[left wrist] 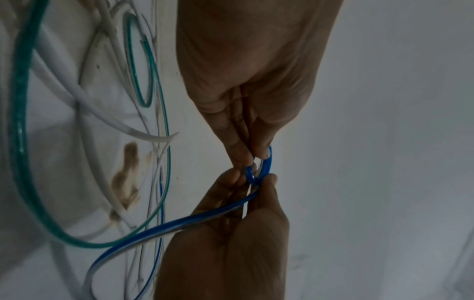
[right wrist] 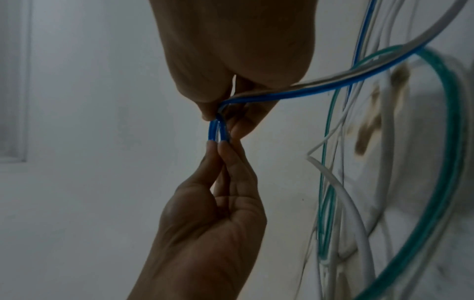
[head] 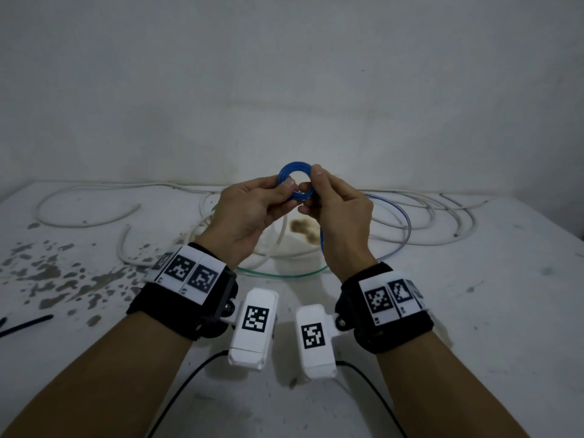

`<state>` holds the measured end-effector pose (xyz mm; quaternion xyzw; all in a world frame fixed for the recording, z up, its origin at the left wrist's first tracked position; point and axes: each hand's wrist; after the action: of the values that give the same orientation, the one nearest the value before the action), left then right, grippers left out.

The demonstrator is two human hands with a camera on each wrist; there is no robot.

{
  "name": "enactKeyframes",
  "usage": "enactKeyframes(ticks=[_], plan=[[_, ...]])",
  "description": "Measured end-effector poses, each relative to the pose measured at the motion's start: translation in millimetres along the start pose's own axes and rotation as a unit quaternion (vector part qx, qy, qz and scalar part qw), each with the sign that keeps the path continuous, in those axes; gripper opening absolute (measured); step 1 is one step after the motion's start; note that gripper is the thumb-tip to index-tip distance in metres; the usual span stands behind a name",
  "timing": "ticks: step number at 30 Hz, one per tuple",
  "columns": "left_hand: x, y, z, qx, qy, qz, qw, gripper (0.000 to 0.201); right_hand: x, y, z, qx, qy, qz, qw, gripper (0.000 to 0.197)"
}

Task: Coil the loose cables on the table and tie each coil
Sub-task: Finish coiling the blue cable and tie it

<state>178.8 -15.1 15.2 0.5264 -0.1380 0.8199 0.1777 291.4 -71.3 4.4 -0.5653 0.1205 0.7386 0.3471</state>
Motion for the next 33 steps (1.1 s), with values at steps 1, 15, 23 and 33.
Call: enactKeyframes(ticks=[1, 15, 23, 33], plan=[[-0.3, 0.0, -0.4, 0.004, 0.012, -0.001, 1.0, 0.016, 2.1, 0.9, 1.0, -0.004, 0.0, -0.005, 1.0, 0.021], [-0.6, -3.9, -6.4, -0.032, 0.081, -0.04, 0.995, 0.018, 11.1, 3.6, -0.2, -0.032, 0.061, -0.086, 0.994, 0.041], [8.7, -5.3, -15.3, -0.038, -0.19, -0.07, 0.978, 0.022, -2.5, -9.3, -17.6, -0.094, 0.136, -0.057, 0.985, 0.028], [10.5, -5.3, -14.7, -0.022, -0.237, 0.037, 0.971, 0.004, -12.4, -11.9, -22.1, -0.107, 0.122, -0.06, 0.985, 0.023]])
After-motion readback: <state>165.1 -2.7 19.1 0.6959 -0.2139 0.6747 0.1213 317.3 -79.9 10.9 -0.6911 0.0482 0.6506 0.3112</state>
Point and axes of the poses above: each hand's wrist, its own y-axis away from the middle knuckle, its own z-axis out of the palm, x = y × z, and after that the axes turned 2 degrees about x, right-handed
